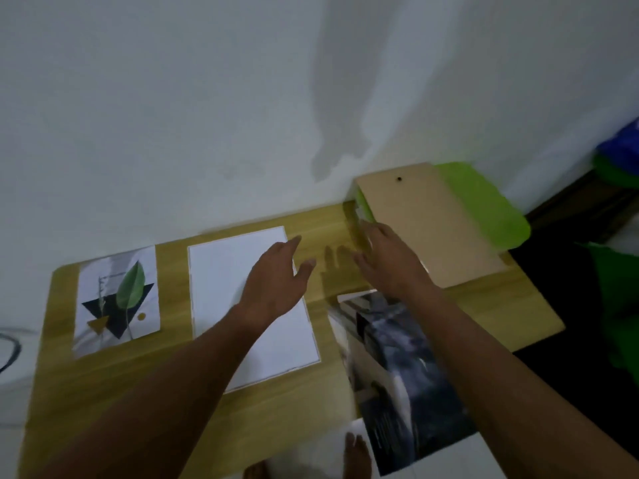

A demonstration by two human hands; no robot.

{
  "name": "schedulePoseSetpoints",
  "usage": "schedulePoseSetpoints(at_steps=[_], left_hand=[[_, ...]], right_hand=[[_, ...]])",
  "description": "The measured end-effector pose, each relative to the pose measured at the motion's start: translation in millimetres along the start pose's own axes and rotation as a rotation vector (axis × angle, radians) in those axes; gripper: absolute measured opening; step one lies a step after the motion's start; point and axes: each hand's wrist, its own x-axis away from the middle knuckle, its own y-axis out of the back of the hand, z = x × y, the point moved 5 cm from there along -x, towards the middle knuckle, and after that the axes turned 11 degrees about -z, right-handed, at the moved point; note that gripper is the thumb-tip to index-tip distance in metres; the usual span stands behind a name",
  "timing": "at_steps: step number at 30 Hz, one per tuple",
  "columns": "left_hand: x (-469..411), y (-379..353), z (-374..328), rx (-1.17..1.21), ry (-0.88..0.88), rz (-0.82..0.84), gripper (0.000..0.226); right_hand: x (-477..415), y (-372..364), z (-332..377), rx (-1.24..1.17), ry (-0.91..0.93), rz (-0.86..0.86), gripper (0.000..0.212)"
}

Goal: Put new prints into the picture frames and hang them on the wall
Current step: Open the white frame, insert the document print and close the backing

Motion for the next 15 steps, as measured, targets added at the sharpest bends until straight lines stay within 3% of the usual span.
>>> schedulePoseSetpoints(at_steps=[5,15], left_hand=[[-34.5,-49.6,-77.4,0.223,0.132,0.034,0.056],[-75.4,-126.2,-129.0,0.199,0.334,0.004,0.064]], right_hand=[[-24.5,49.2,-89.2,0.093,-0.122,-0.027,0.067],[-50.3,85.2,-226.2,0.222,-0.336,0.115,0.065]])
